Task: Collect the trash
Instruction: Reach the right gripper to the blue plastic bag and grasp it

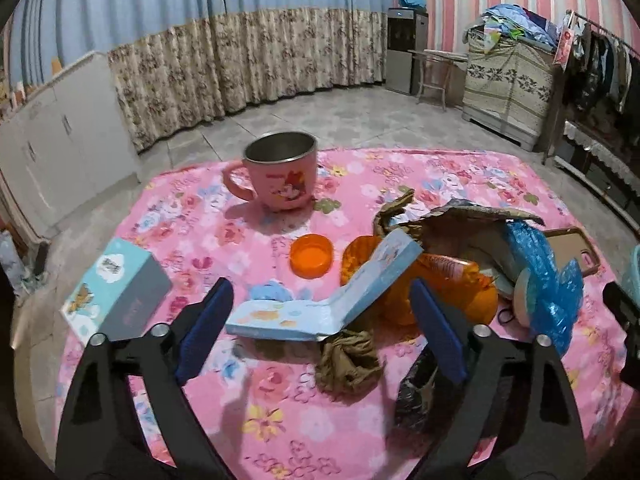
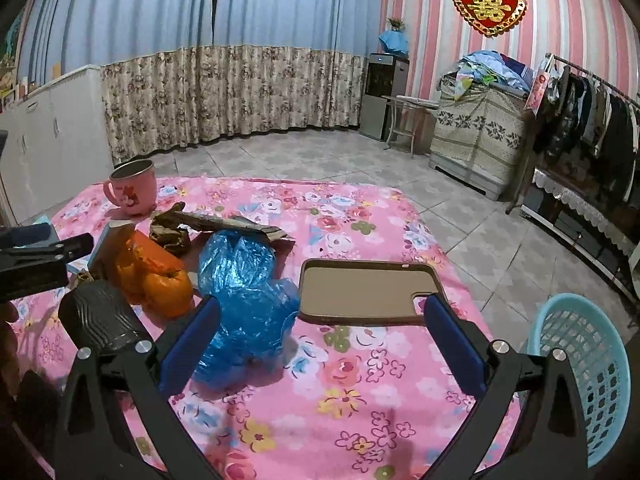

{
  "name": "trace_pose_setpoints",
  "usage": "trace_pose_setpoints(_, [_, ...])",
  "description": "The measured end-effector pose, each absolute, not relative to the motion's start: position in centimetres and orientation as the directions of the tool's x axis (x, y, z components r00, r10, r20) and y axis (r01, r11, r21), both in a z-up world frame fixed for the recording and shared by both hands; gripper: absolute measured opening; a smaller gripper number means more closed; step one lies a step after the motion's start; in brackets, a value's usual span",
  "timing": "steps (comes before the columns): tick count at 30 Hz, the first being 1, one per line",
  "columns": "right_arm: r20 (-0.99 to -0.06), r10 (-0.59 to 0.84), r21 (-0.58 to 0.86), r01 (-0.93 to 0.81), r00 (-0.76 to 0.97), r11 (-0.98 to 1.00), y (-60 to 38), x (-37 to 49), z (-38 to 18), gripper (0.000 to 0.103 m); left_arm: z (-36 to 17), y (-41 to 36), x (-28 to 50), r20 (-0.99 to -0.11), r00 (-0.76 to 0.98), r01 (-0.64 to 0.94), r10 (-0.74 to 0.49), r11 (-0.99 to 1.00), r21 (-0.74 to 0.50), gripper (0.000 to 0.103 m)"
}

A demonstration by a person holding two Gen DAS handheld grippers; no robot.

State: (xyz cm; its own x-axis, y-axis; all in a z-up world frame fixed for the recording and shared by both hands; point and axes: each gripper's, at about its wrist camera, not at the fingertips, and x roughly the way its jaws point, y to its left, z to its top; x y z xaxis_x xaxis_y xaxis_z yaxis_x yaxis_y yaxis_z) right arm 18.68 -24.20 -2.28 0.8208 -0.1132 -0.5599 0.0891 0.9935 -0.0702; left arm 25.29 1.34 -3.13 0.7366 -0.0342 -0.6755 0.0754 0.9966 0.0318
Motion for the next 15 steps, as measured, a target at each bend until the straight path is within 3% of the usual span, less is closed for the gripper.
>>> trace_pose_setpoints(6, [-0.588,-0.101,-0.078,0.068,0.803,0.995,-23.9,19.2,-2.9,0.099,-4.4,-0.8,26.5,-0.716,0.697,0.14,-0.035,0.986,0.088,0.074])
trace_pose_setpoints(8, [-0.599,-0.089,-0.066,0.062,0.795,0.996,-23.9,19.4,-3.0,0.099,-4.9,-1.0,26.8,-0.723,0.69,0.144,-0.021,0.984,0.109,0.058])
trace_pose_setpoints(12, [-0.605,-0.084,-0.066,0.055,0.792,0.996,-23.6,19.8,-3.3,0.099,-5.2,-0.5,27.3,-0.741,0.667,0.157,-0.076,0.987,0.04,0.033])
trace_pose_setpoints(14, [-0.606,-0.089,-0.075,0.055,0.791,0.996,-23.3,19.9,-3.4,0.099,-5.4,-0.7,27.3,-0.743,0.664,0.174,-0.087,0.984,0.041,0.015])
trace_pose_setpoints(15, [-0.604,-0.091,-0.078,0.055,0.792,0.995,-23.2,19.9,-3.5,0.099,-5.3,-0.8,27.1,-0.739,0.669,0.175,-0.08,0.983,0.052,0.012])
